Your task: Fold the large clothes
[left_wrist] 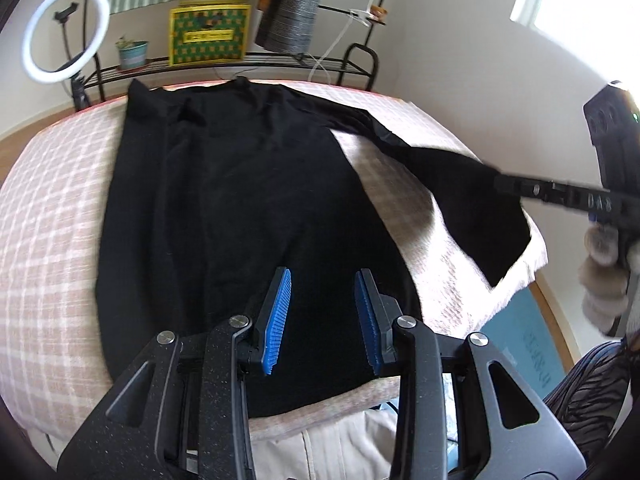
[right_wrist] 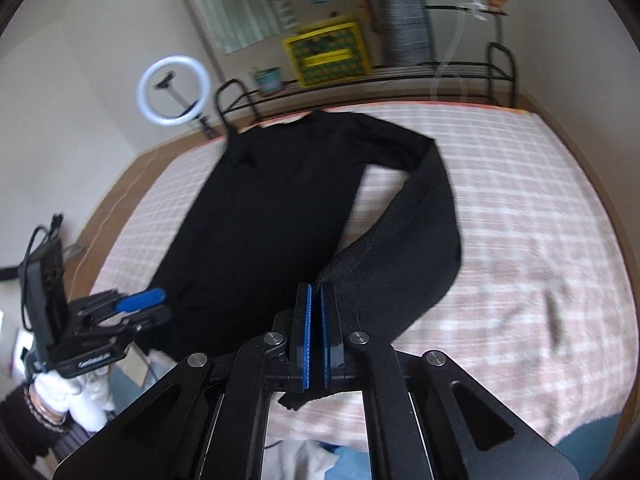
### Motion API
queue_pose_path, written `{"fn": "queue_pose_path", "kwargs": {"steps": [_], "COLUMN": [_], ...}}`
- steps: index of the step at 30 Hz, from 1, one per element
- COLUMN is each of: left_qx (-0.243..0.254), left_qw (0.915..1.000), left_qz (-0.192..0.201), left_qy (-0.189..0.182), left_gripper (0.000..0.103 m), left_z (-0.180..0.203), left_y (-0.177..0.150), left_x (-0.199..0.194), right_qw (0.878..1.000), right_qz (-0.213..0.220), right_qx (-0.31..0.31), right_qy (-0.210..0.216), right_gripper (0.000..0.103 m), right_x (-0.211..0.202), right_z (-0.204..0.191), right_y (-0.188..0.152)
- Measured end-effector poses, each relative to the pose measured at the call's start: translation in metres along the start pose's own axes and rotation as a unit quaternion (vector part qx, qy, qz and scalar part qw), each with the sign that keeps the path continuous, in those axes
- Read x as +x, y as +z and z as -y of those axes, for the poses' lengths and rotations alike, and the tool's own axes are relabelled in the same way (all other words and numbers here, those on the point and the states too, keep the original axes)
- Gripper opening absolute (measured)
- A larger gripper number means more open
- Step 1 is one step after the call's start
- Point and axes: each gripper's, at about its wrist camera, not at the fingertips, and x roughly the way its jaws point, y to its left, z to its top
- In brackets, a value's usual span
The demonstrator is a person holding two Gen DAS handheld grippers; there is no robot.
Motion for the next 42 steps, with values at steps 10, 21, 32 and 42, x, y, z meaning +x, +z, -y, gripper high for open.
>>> {"fn": "queue_pose_path", "kwargs": {"steps": [10,21,32,42], "left_qx": [-0.043,-0.067,-0.096,-0.073], "left_qw": [0.9990,0.9953,0.9880,0.9889], "left_qz": [-0.011,-0.051,-0.094,-0.078], "left_qy": [-0.003,-0.049,-0.075,-0.104], "left_gripper": [0.033,0.034,0.040,0.002], "left_z": [-0.030,-0.020,-0.006,0.011], "left_y": [-0.013,-0.029,-0.042,-0.034], "left_x": [-0.004,0.020,0.063,0.059], "right_qw": [0.991,0.979,0.992,0.999], "right_qz": [-0.084,-0.138,-0.085,-0.036], "right_qx": [-0.081,-0.124,-0.076,-0.007], "right_qy": [0.059,0.085,0.047,-0.027], "right_gripper": [0.003,0.008,0.036,0.036], "right_x": [0.070,0.102,0.090,0.142], "right_z": [-0.071,-0.081,-0.029,0.068], "right_y": [-0.018,-0.029,0.021,0.153]}}
